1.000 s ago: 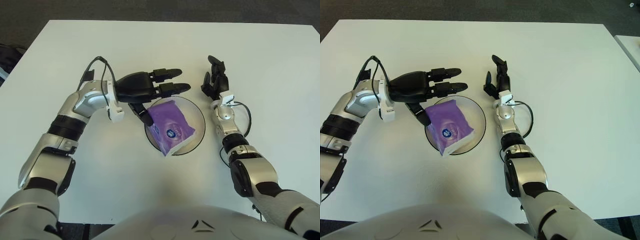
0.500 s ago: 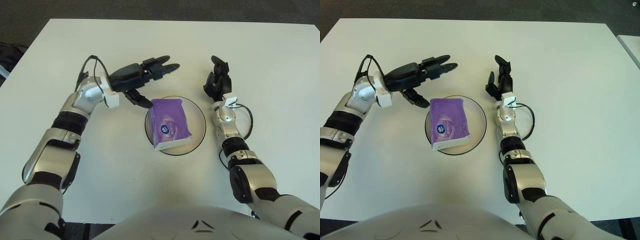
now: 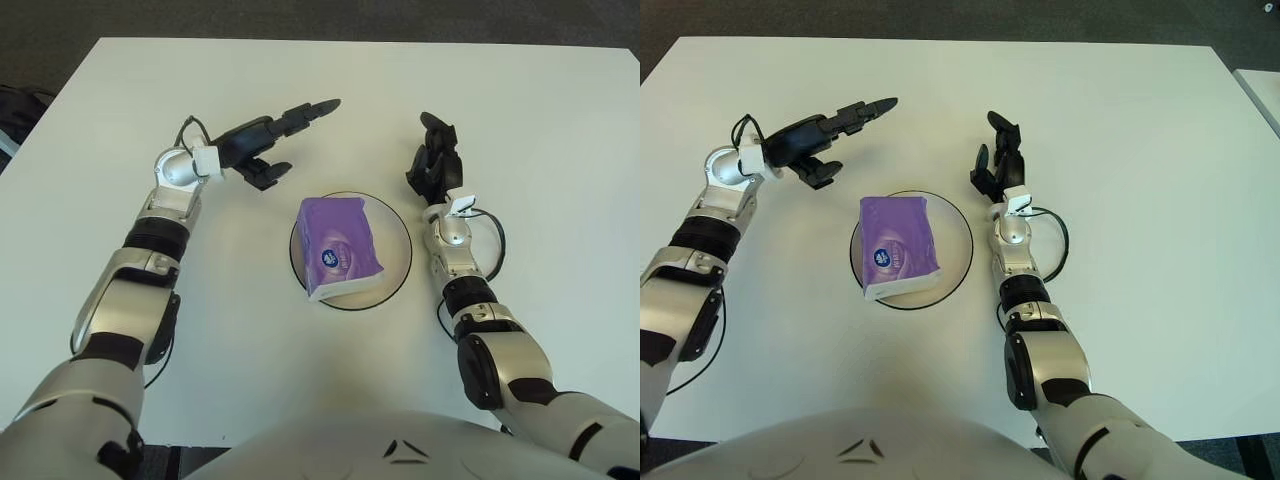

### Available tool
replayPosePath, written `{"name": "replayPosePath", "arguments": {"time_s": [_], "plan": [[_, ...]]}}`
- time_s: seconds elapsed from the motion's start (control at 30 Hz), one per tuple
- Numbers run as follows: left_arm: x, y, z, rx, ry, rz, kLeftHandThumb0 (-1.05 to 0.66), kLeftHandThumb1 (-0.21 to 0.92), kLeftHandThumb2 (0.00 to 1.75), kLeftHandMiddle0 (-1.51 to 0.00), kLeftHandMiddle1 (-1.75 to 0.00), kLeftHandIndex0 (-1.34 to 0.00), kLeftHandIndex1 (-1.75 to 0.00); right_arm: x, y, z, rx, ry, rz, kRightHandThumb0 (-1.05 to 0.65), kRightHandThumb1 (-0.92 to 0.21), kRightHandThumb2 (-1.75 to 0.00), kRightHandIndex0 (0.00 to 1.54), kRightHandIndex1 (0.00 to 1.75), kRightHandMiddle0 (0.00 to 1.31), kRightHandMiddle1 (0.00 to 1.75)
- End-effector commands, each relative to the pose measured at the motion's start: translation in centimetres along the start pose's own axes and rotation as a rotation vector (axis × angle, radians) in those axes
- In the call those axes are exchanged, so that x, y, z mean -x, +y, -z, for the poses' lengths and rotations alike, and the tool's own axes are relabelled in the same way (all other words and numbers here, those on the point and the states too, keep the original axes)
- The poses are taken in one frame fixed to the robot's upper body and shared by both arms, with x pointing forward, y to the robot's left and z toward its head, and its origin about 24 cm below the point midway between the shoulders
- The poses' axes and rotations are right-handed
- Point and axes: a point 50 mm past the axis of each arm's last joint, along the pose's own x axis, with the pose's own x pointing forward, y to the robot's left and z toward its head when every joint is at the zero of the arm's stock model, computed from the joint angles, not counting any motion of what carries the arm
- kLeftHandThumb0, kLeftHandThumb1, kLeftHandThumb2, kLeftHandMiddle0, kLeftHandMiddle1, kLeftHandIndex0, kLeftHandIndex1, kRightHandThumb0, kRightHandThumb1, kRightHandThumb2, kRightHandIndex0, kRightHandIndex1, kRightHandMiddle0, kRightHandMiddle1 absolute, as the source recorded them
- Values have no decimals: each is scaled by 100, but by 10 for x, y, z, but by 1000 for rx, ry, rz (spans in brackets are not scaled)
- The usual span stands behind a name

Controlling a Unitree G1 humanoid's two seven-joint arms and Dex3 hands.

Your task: Put the tissue paper into the plate.

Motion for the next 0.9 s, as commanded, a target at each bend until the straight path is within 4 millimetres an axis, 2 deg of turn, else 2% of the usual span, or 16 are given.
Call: {"name": "replayPosePath", "arguments": {"time_s": [0.0, 0.07, 0.2, 0.47, 0.87], "plan": [[9, 0, 8, 46, 18, -94, -81, 92, 100, 0, 0, 0, 0, 58, -8, 64, -18, 338, 49, -70, -92, -85, 35, 2, 0, 73], [13, -2, 10, 57, 23, -129, -81, 92, 102, 0, 0, 0, 0, 59, -8, 64, -17, 338, 49, -70, -92, -85, 35, 2, 0, 73], [20, -10, 34, 167, 116, -318, -88, 92, 113, 0, 0, 0, 0, 59, -9, 64, -20, 339, 50, -70, -92, -85, 35, 2, 0, 73], [20, -15, 40, 194, 150, -434, -102, 92, 123, 0, 0, -1, -1, 60, -10, 64, -17, 337, 48, -70, -92, -85, 35, 1, 0, 74], [22, -33, 52, 361, 195, -615, -103, 92, 123, -2, -1, -3, -3, 61, -10, 64, -14, 341, 43, -70, -92, -86, 35, 1, 0, 75]]}}
